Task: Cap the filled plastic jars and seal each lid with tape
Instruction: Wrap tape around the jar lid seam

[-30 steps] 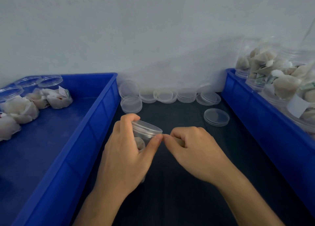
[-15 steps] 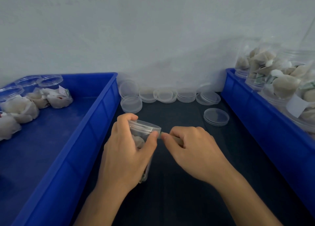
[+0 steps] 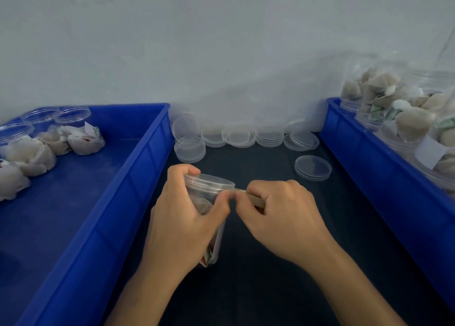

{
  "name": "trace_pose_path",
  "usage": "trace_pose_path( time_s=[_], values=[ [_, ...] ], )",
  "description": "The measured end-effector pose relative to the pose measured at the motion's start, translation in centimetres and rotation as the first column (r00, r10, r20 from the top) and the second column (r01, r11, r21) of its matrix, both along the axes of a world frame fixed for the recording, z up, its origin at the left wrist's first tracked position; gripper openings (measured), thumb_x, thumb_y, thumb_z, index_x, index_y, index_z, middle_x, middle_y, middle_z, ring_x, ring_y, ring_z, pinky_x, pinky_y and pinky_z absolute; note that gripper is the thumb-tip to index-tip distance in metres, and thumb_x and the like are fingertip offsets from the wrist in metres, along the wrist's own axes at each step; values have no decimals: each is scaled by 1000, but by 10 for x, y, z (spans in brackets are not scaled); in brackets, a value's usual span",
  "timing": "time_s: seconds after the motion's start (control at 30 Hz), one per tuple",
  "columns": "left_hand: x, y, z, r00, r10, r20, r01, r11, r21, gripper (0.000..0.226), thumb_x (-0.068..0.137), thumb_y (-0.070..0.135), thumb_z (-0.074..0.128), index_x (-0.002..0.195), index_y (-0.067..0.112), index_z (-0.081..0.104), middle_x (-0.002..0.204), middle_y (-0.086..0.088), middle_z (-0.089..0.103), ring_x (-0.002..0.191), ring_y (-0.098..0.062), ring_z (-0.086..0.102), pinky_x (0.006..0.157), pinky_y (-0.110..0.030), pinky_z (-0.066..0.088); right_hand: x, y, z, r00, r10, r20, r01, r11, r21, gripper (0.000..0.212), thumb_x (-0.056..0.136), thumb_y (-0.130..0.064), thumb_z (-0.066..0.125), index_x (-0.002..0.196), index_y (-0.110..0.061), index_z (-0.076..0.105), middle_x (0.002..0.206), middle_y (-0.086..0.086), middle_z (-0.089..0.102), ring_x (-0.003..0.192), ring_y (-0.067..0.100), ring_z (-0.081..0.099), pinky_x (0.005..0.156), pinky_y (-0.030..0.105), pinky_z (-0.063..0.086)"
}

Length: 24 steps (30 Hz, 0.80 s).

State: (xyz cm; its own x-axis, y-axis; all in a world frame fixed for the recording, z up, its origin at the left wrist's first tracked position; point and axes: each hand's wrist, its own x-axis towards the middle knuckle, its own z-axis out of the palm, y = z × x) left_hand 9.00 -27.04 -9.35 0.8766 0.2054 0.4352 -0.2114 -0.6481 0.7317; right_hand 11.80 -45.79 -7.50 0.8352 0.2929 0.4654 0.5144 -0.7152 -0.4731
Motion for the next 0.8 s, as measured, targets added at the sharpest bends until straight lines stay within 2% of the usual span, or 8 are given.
trace_pose_path(
  time_s=[0.13,0.27,0.33,0.4,0.47,0.57,0.67,0.8],
  values=[
    [1,6,2,994,-82,-78,68,984,-165,40,79,74,61,110,51,49,105,23,70,85,-2,73,71,-19,59,2,-6,4,998,45,-32,-42,995,91,50,92,-55,49,64,-14,56,54,2,53,54,25,52,47,33,41],
    [3,4,8,954,-210,-215,71,853,-517,20,92,56,69,103,40,63,99,-1,76,83,-22,78,66,-31,63,2,-9,9,972,177,-153,-124,944,304,52,94,-41,61,63,-1,53,55,13,43,51,27,39,50,41,36],
    [4,7,11,886,-386,-255,65,650,-757,38,93,54,67,106,19,70,97,-14,76,77,-32,77,64,-43,62,3,-10,14,944,259,-206,-87,796,599,49,91,-29,67,53,-6,46,51,9,33,49,14,30,49,34,27],
    [4,12,16,826,-543,-151,-20,240,-971,60,93,62,59,100,6,80,100,-18,76,78,-32,75,67,-40,63,9,-20,20,901,373,-219,53,407,912,39,83,-21,56,49,-22,39,50,-3,25,47,11,22,50,30,22],
    [5,18,13,845,-534,-17,2,36,-999,71,90,68,55,102,5,84,113,-19,75,89,-33,76,75,-42,65,15,-32,19,898,385,-211,115,258,959,37,86,-25,54,54,-21,37,54,-1,21,49,15,18,51,32,23],
    [8,12,8,854,-520,4,39,57,-998,62,90,65,54,101,11,84,119,-24,73,92,-40,75,76,-48,63,18,-30,2,937,221,-269,99,572,814,46,93,-27,63,55,-10,42,56,9,30,52,15,30,58,36,30],
    [11,2,6,848,-528,-41,71,190,-979,61,84,62,62,109,9,79,114,-27,72,89,-42,73,70,-48,62,19,-14,-23,975,104,-197,-25,930,368,52,95,-49,58,67,-7,45,60,8,42,55,14,40,57,35,37],
    [11,-9,-3,930,-361,-68,150,542,-827,69,78,63,67,110,2,64,103,-24,67,82,-41,67,69,-51,58,20,-7,-42,981,136,-136,-153,981,-118,39,101,-48,43,71,-24,47,71,-9,55,68,13,53,58,29,39]
  ],
)
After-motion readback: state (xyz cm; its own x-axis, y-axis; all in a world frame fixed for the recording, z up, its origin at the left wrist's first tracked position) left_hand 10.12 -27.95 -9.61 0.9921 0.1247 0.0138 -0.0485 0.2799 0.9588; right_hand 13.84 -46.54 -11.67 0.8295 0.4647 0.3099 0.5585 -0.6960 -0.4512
